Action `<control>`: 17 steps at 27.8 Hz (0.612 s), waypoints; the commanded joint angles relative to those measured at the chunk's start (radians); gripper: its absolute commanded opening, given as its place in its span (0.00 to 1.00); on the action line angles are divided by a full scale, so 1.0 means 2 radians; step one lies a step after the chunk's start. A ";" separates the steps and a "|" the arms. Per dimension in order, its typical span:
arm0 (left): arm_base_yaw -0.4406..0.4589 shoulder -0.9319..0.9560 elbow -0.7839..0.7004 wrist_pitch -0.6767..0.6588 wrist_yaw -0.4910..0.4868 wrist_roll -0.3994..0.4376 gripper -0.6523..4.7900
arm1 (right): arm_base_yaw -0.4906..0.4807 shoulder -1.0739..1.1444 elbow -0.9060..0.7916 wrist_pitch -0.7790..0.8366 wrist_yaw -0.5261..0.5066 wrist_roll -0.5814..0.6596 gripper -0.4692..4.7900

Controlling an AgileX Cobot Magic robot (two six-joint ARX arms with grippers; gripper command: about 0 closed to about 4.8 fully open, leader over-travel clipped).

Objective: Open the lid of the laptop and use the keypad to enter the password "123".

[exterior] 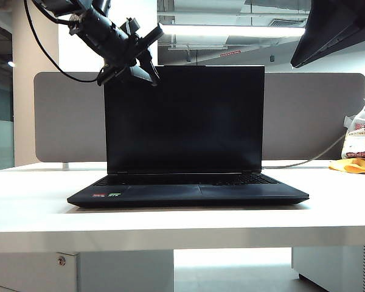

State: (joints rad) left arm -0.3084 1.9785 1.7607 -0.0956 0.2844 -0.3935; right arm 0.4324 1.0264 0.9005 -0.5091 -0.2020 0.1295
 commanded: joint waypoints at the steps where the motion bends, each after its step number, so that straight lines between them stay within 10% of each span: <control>1: 0.008 0.007 0.005 0.022 -0.020 0.001 0.22 | 0.001 0.000 0.002 0.010 0.001 -0.002 0.08; 17: 0.013 0.063 0.095 -0.009 -0.008 -0.002 0.22 | 0.001 0.003 0.002 0.006 0.001 -0.002 0.08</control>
State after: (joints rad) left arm -0.2886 2.0998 1.9282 -0.1349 0.2836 -0.3969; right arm 0.4328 1.0351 0.9005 -0.5068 -0.2020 0.1295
